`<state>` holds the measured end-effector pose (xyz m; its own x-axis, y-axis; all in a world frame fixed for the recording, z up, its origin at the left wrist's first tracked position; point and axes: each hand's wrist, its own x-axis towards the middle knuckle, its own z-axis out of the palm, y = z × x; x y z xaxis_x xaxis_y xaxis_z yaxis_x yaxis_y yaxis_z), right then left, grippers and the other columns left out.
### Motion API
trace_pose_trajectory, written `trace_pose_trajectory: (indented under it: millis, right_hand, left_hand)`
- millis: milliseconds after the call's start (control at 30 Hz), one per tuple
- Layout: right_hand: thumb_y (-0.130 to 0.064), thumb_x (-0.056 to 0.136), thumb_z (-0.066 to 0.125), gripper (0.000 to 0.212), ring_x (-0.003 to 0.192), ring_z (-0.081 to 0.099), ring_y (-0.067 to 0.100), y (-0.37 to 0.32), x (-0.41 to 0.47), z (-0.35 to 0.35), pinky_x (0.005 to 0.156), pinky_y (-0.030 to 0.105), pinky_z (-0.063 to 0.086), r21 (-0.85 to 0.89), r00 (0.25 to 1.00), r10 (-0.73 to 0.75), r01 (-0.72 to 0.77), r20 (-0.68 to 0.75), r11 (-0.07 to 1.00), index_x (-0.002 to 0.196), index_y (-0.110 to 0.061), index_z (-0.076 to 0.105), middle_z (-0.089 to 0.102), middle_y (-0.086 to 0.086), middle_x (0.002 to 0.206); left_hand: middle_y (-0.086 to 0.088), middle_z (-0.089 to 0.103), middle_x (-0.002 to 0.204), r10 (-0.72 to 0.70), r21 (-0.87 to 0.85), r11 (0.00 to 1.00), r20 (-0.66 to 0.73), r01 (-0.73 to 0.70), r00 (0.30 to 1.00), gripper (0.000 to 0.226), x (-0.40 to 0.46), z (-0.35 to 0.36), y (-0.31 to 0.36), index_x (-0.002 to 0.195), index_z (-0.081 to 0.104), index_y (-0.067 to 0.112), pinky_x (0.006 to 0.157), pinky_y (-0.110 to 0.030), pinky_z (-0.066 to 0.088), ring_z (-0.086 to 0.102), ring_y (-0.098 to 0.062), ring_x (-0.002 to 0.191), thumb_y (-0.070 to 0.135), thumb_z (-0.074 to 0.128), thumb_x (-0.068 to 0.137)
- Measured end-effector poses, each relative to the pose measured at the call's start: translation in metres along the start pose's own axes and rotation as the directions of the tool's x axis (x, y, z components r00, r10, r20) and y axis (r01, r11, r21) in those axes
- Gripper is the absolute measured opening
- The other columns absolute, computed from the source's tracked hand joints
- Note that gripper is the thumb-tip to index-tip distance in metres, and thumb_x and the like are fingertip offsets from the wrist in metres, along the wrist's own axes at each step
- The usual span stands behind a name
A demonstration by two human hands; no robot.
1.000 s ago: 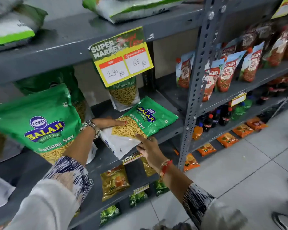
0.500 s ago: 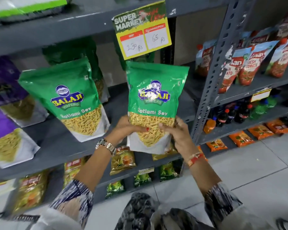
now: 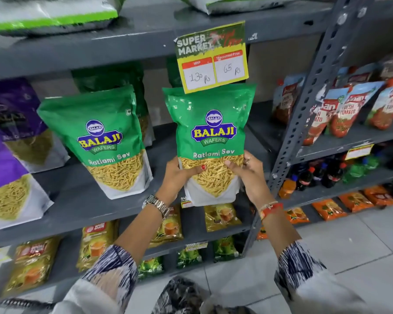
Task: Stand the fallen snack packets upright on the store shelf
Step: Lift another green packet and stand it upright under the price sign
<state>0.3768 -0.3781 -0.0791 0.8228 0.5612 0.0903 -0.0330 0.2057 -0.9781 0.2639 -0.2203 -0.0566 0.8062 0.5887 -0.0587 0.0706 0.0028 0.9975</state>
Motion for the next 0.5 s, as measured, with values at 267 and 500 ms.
trace_pose_trajectory:
  millis: [267,500]
  right_hand:
    - [0.003,0.08,0.066,0.032,0.088,0.069,0.002,-0.021,0.046,0.006,0.074,0.016,0.053,-0.065,0.997,-0.071,0.071,0.012,0.995,0.103,-0.019,0.061,0.074,-0.009,0.092]
    - [0.001,0.081,0.066,0.045,0.103,0.065,0.003,0.008,0.059,0.0,0.086,0.019,0.051,-0.088,0.998,-0.003,0.008,0.059,0.996,0.122,-0.014,0.053,0.07,-0.004,0.111]
  left_hand:
    - [-0.011,0.063,0.113,0.123,0.004,0.992,-0.047,-0.123,0.991,0.047,0.04,0.003,0.024,0.105,0.054,0.012,0.09,-0.04,0.051,0.063,-0.021,0.095,-0.006,0.074,0.067]
    - [-0.013,0.062,0.119,0.137,0.085,0.987,-0.024,-0.134,0.99,0.069,0.049,-0.002,-0.003,0.121,0.047,0.004,0.075,-0.011,0.053,0.063,0.005,0.088,0.008,0.08,0.06]
